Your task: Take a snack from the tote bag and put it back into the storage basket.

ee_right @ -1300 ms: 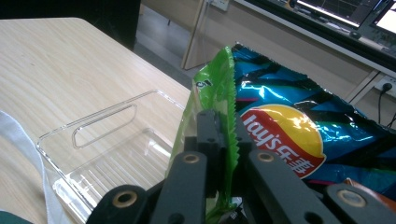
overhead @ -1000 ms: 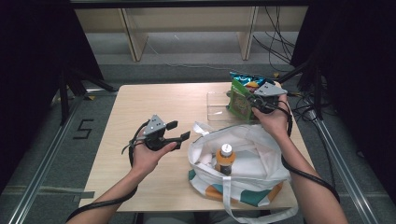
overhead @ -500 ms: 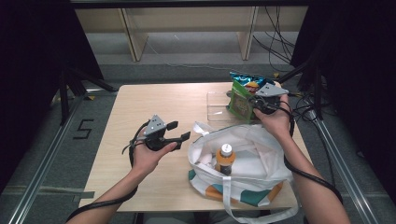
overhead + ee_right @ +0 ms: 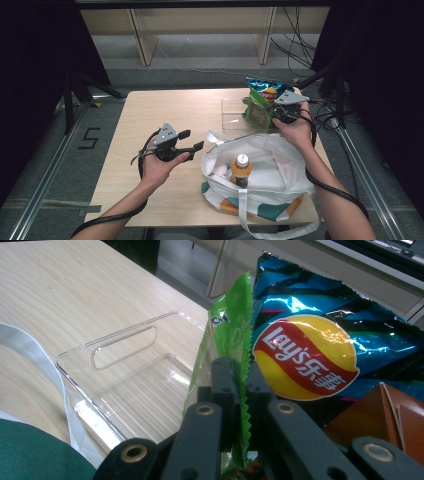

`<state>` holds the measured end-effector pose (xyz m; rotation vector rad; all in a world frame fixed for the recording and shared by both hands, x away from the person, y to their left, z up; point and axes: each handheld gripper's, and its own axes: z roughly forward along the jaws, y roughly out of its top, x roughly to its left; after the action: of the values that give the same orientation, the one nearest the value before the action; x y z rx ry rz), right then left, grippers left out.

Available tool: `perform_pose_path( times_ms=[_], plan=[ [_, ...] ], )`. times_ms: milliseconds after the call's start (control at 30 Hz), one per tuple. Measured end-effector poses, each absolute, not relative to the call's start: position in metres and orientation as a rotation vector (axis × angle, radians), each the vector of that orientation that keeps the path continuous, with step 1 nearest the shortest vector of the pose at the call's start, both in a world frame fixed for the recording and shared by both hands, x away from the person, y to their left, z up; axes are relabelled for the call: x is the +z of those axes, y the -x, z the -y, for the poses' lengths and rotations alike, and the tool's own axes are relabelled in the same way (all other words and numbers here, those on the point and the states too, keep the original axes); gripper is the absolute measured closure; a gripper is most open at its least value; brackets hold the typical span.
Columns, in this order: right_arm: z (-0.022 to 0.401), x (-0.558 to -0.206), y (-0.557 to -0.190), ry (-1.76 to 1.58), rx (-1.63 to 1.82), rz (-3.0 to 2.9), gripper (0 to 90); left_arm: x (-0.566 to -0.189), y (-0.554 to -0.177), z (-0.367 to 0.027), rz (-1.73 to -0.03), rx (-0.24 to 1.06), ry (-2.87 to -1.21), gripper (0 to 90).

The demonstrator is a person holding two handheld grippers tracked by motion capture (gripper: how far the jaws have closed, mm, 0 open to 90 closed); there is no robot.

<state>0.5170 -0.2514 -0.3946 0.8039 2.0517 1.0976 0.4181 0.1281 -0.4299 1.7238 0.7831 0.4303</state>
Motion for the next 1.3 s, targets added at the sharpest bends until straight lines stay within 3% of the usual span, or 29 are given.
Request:
perform_pose_path(
  times_ms=[1300],
  plan=[
    [0.255, -0.408, -0.517, -0.853, 1.056, -2.121, 84.0, -0.430, -0.418, -0.128, -0.773, 0.435, -1.732, 31.5]
  ],
)
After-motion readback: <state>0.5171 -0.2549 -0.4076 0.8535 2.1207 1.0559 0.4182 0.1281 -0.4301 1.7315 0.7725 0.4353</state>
